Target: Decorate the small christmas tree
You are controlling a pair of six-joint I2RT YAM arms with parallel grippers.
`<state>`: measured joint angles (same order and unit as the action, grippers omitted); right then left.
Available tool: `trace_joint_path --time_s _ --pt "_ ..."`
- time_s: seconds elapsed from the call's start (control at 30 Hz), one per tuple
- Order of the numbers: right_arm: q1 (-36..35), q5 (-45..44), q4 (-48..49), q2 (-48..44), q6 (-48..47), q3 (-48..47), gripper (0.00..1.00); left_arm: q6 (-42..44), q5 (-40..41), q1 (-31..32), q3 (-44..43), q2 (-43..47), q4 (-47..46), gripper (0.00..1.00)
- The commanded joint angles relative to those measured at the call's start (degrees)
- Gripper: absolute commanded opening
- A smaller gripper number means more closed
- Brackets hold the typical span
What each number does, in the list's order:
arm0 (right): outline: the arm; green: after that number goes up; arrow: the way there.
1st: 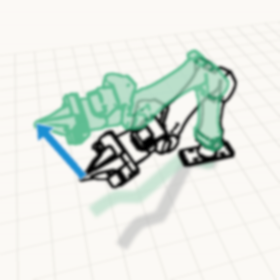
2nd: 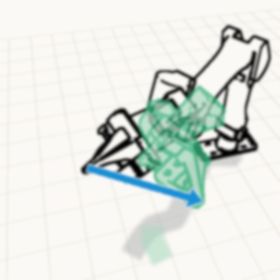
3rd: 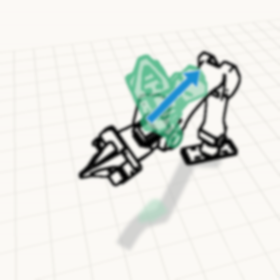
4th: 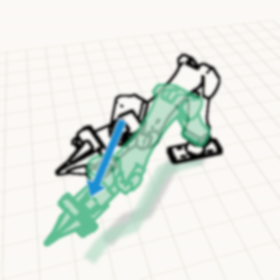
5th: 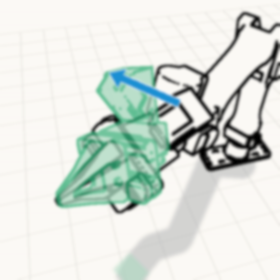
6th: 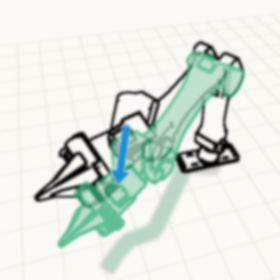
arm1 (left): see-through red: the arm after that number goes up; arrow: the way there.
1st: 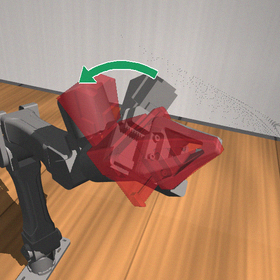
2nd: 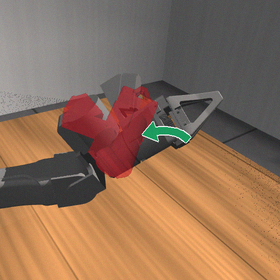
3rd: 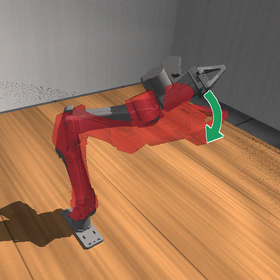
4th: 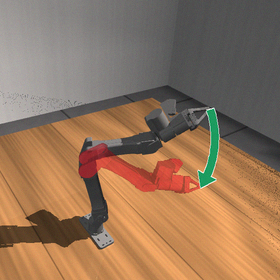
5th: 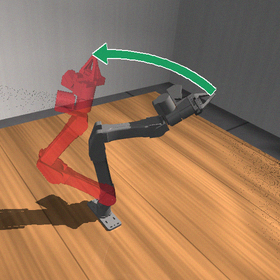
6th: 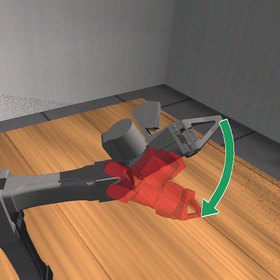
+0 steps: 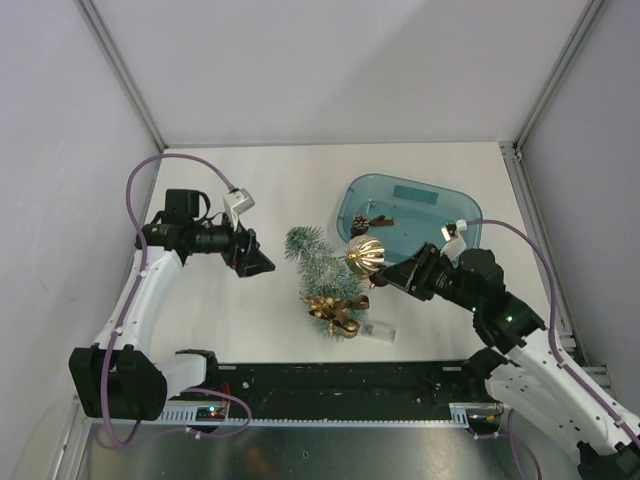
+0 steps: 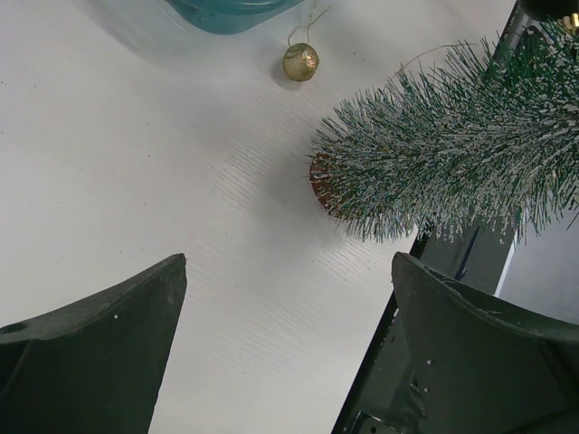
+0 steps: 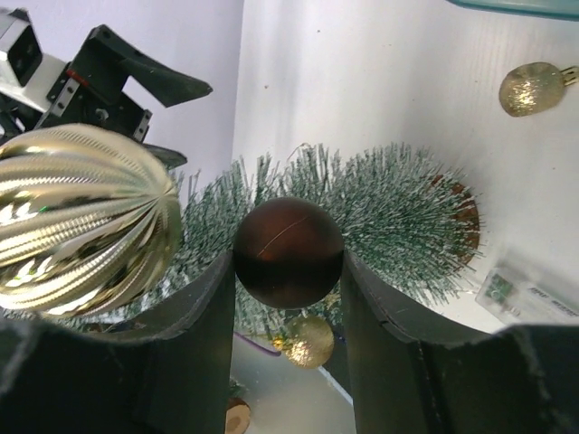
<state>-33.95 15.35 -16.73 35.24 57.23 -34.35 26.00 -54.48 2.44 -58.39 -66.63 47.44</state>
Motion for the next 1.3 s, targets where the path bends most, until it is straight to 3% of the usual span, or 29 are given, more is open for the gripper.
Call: trace_joint_path --time_s 0.0,0.43,1.27 --pt "2.91 4.14 5.74 1.19 1.64 1.11 0.32 0.94 -1.94 -0.25 -0.99 0.49 -0.63 1.0" --pt "7.78 11.82 12.03 2.09 4.6 3.15 0.31 0.9 -2.0 -0.24 -1.69 -0.09 -0.6 0.99" --pt "7.96 14.45 12.06 2.22 4.4 4.98 0.27 0.9 -2.04 -0.24 -1.41 -0.01 -0.63 0.99"
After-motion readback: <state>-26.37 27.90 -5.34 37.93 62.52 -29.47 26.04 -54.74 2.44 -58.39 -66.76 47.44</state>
